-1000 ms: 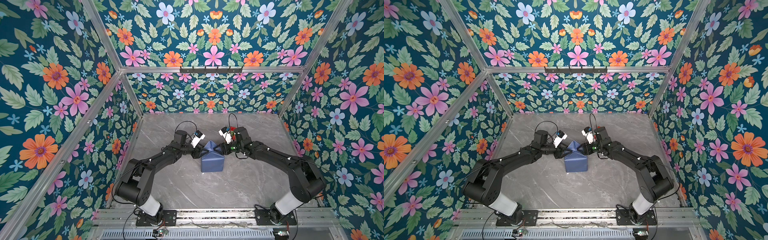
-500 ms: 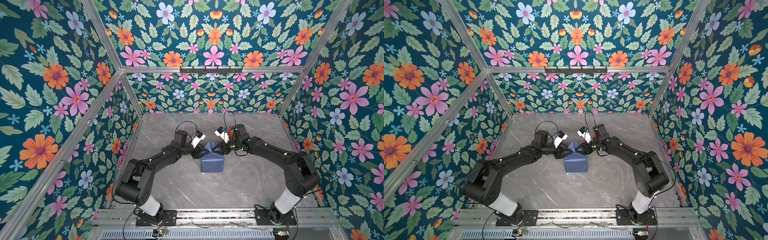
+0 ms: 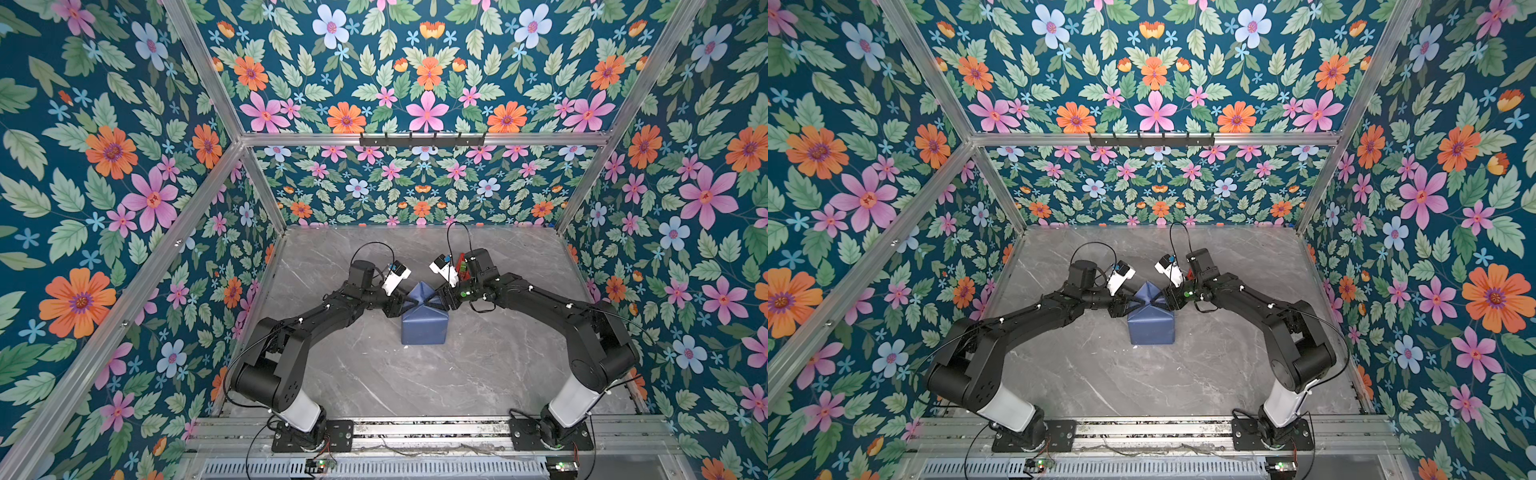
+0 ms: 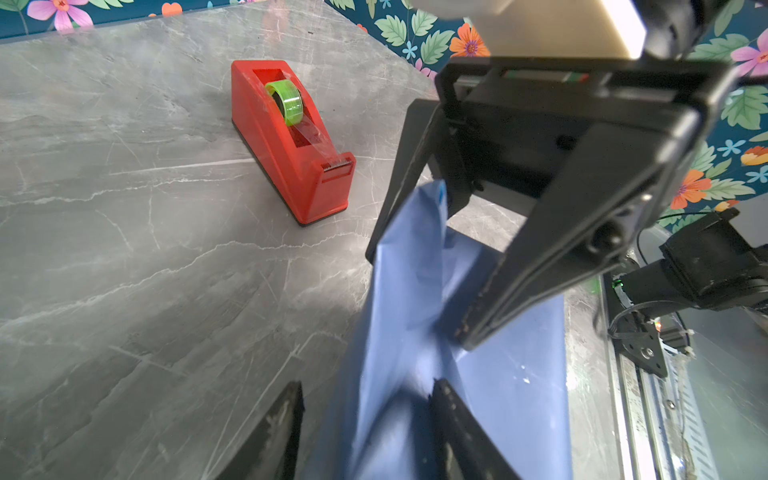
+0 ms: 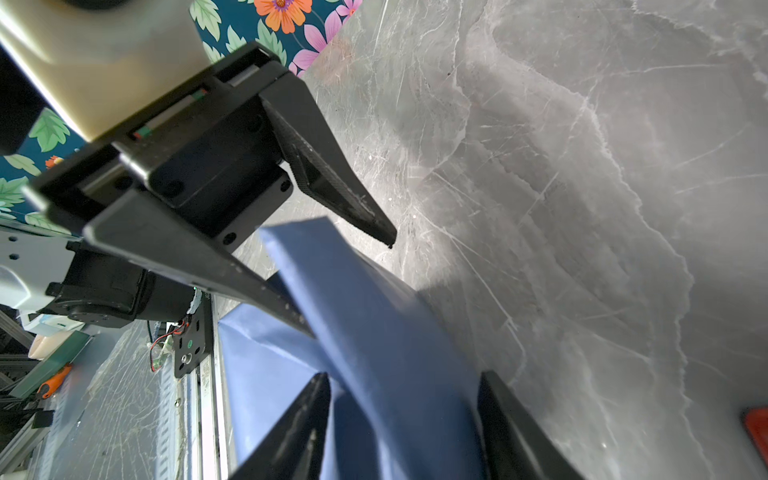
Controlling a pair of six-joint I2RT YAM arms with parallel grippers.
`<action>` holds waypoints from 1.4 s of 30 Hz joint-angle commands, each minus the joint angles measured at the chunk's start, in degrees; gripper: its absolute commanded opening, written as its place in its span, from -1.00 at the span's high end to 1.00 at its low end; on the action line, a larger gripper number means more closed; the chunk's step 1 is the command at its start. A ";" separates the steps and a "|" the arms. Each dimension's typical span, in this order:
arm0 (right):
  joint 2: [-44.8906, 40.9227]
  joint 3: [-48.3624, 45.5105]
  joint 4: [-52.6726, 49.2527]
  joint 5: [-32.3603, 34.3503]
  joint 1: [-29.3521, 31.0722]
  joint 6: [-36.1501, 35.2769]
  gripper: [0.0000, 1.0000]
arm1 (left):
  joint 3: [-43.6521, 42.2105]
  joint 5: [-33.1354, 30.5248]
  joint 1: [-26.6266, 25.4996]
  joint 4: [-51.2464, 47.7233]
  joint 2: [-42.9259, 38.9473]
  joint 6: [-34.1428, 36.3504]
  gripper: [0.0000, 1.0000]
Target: Wrap the gift box in paper
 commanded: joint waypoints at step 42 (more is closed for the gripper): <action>-0.22 0.53 -0.01 -2.94 0.14 -2.62 0.57 | 15.71 16.60 -0.25 -6.84 7.56 4.93 -0.03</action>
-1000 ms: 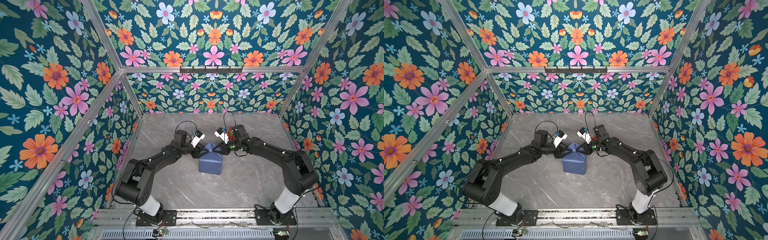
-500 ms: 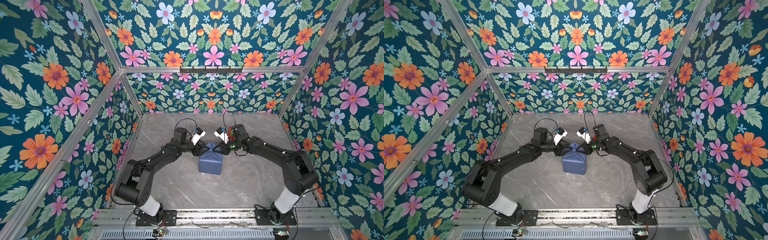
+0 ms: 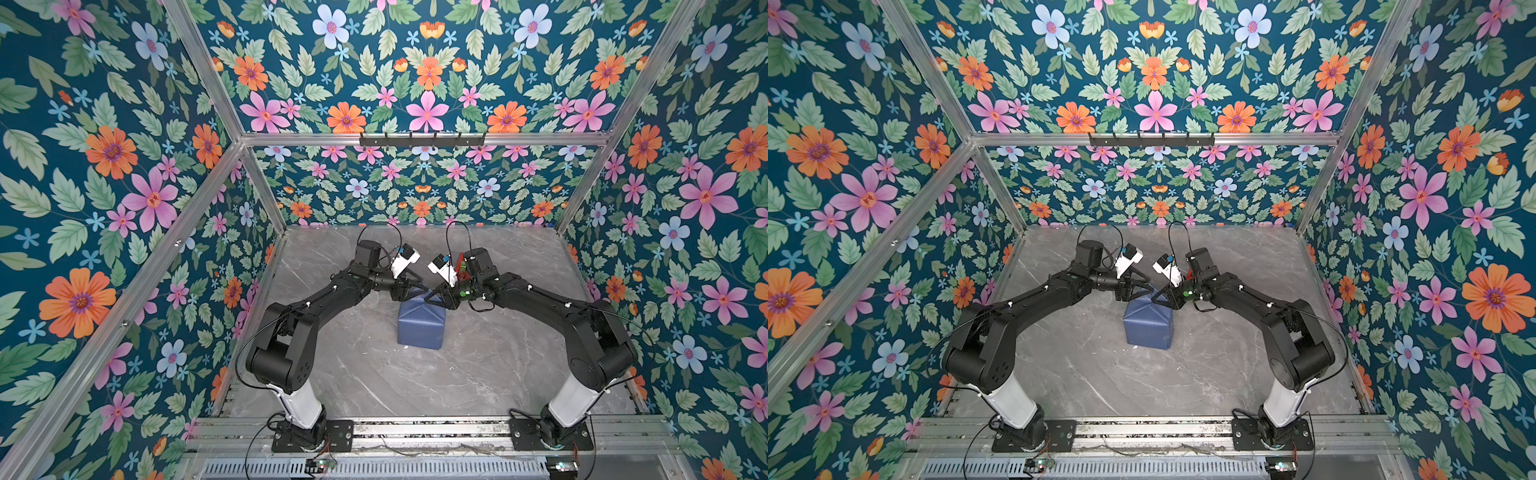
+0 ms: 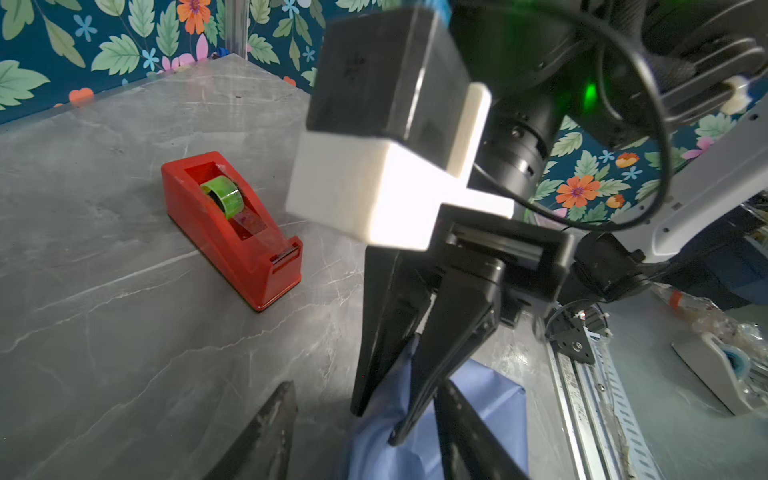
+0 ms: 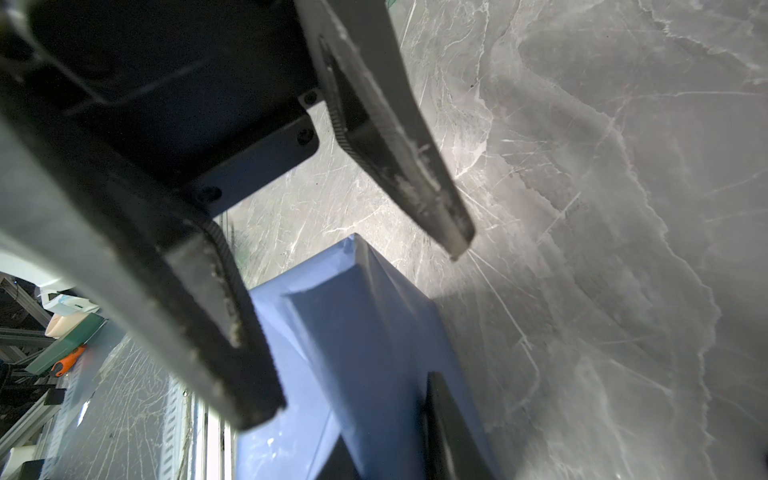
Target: Wrap the gift box in paper
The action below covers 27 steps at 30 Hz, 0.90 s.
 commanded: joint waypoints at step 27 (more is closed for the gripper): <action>-1.35 -0.23 -0.58 1.76 0.09 0.51 0.32 | 1.03 2.29 -0.58 -0.95 -0.63 0.65 1.00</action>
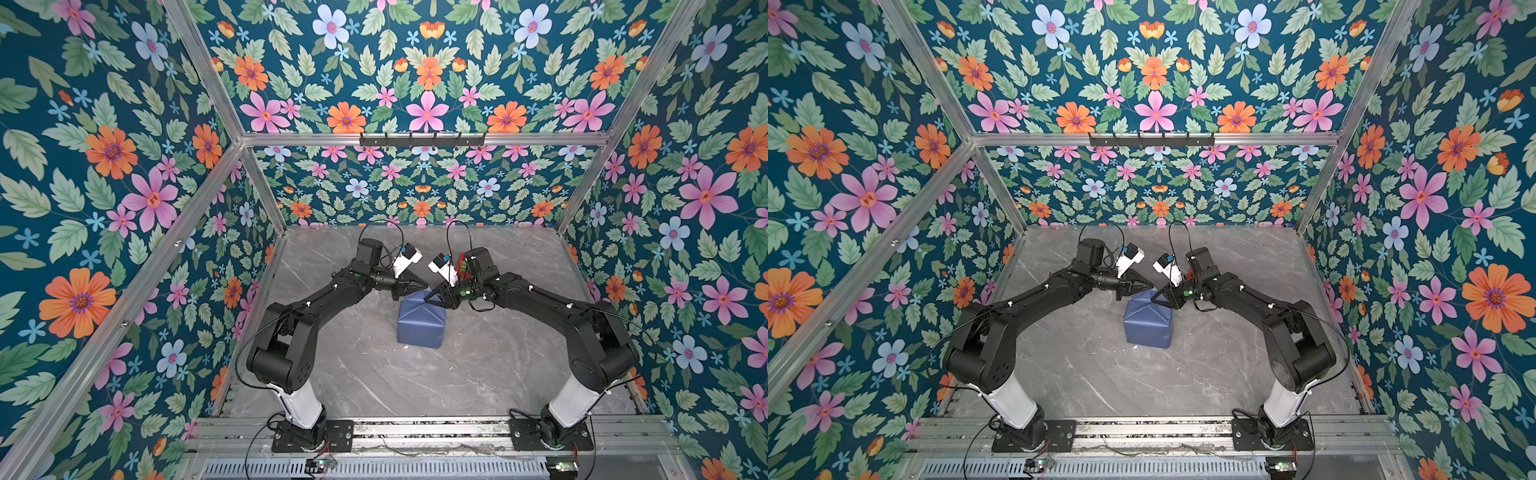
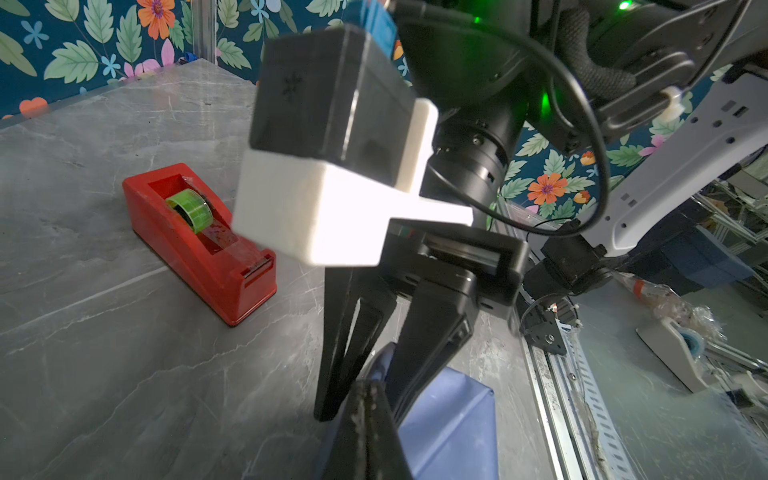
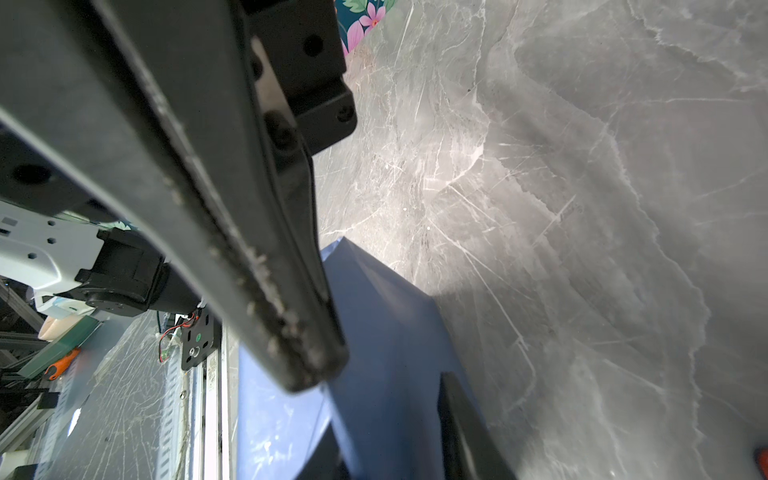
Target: Wrap the gift box in paper
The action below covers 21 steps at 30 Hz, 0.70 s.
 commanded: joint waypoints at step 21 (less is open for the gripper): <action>-6.43 -6.31 1.63 6.97 0.12 4.60 -0.08 | -3.12 -3.72 -0.17 3.31 -3.35 -1.27 1.00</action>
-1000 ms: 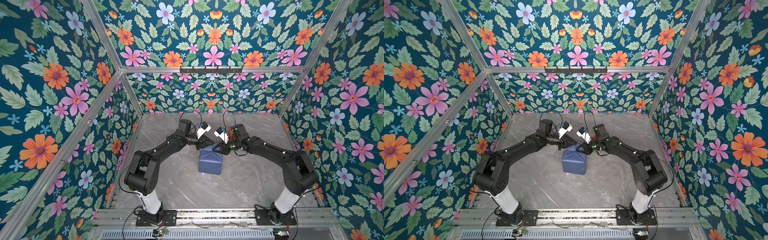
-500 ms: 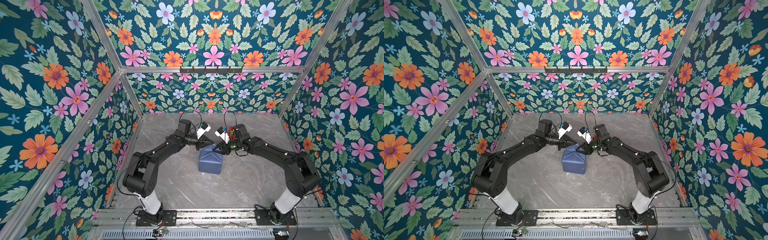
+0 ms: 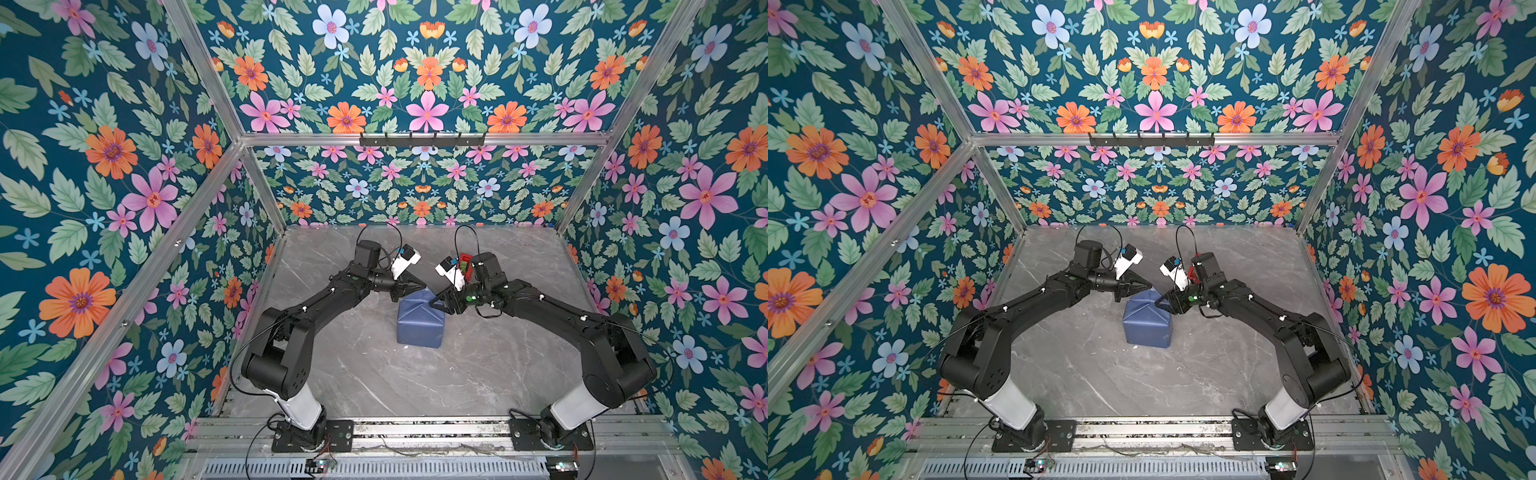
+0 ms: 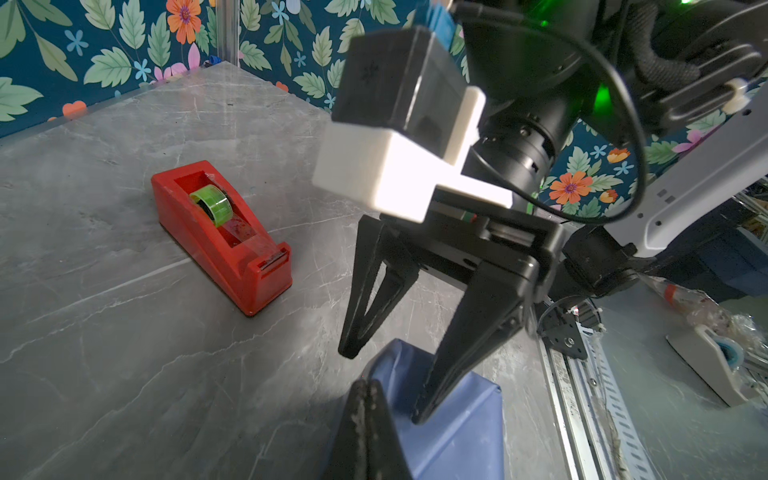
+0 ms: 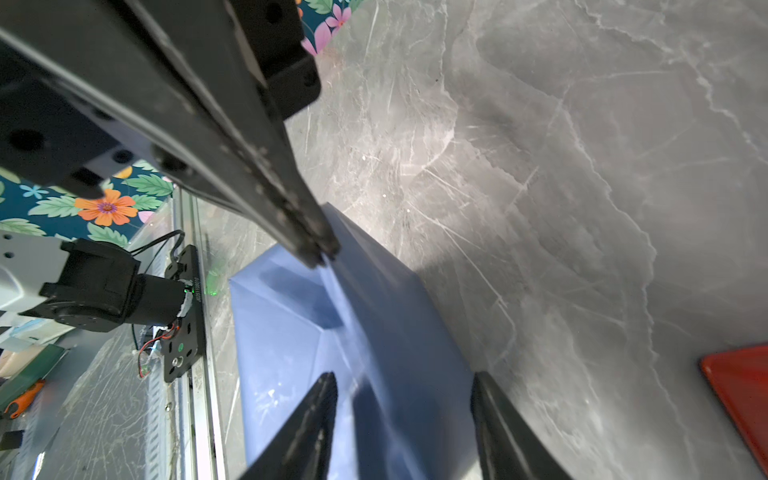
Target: Wrap the gift box in paper
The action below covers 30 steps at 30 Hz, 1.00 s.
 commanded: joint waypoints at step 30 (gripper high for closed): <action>-6.50 -5.29 3.97 8.71 3.06 9.96 -0.26 | -10.73 -5.29 -2.10 8.84 -7.21 -5.37 1.00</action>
